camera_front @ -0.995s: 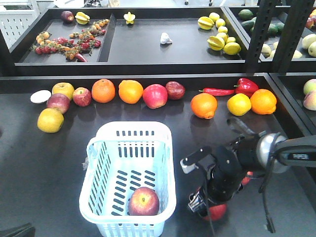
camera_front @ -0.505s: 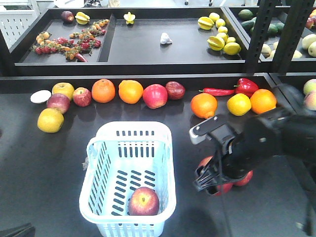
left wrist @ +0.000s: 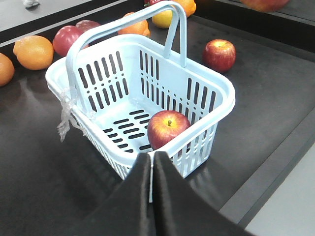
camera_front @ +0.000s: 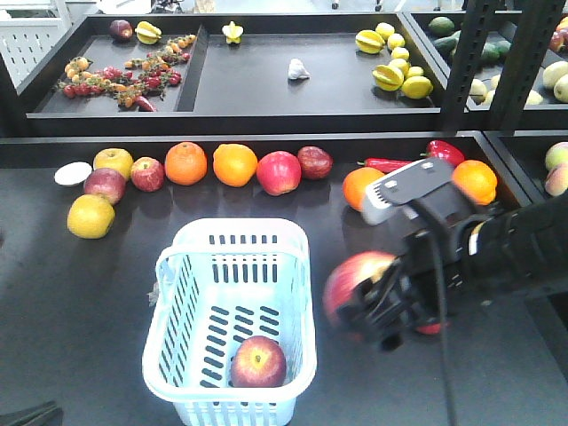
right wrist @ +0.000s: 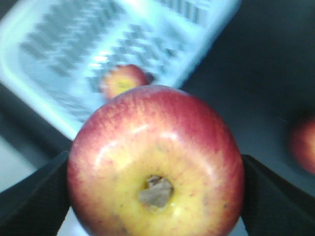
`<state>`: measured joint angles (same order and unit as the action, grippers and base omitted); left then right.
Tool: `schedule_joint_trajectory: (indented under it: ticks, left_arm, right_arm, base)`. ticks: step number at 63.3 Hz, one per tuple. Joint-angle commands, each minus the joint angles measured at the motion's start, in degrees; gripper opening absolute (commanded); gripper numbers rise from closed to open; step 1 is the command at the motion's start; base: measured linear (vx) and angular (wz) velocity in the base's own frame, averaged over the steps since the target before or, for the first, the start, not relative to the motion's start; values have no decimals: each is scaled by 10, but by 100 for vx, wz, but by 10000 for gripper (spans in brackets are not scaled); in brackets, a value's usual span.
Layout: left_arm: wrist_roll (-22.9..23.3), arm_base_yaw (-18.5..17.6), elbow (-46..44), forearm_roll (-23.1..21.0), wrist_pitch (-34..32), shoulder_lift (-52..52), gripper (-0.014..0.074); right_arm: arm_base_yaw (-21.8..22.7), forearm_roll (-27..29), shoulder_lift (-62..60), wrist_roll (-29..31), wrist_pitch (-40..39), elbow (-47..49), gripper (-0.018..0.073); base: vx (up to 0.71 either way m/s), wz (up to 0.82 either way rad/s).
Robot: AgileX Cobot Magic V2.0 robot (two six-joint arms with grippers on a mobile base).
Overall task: Pick three apples into basket with both arms
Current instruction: 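Lift the apple and carry it over the basket with the right gripper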
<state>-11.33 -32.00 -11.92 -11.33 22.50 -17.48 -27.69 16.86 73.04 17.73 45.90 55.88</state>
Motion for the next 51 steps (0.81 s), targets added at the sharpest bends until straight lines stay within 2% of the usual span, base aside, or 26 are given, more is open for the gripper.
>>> schedule_joint_trajectory:
  ticks: [1,11,22,41,51]
  left_arm:
    - [4,-1,-16,-8,-39,-4,-6]
    - [4,-1,-16,-8,-39,-4,-6]
    - [4,-1,-16,-8,-39,-4,-6]
    - [4,-1,-16,-8,-39,-4,-6]
    - [4,-1,-16,-8,-39,-4,-6]
  right_arm:
    - [-36,64,-13,39,-37,13,208]
    - [-109,80,5,33,-103,13,211]
    - [-154,80,48,29,-153,13,219]
    - [-158,84,126,1,-265,13,250]
    - [-158,86,148,-1,-294,13,316]
  base:
    - [0,0]
    - [0,0]
    - [0,0]
    - [0,0]
    - [0,0]
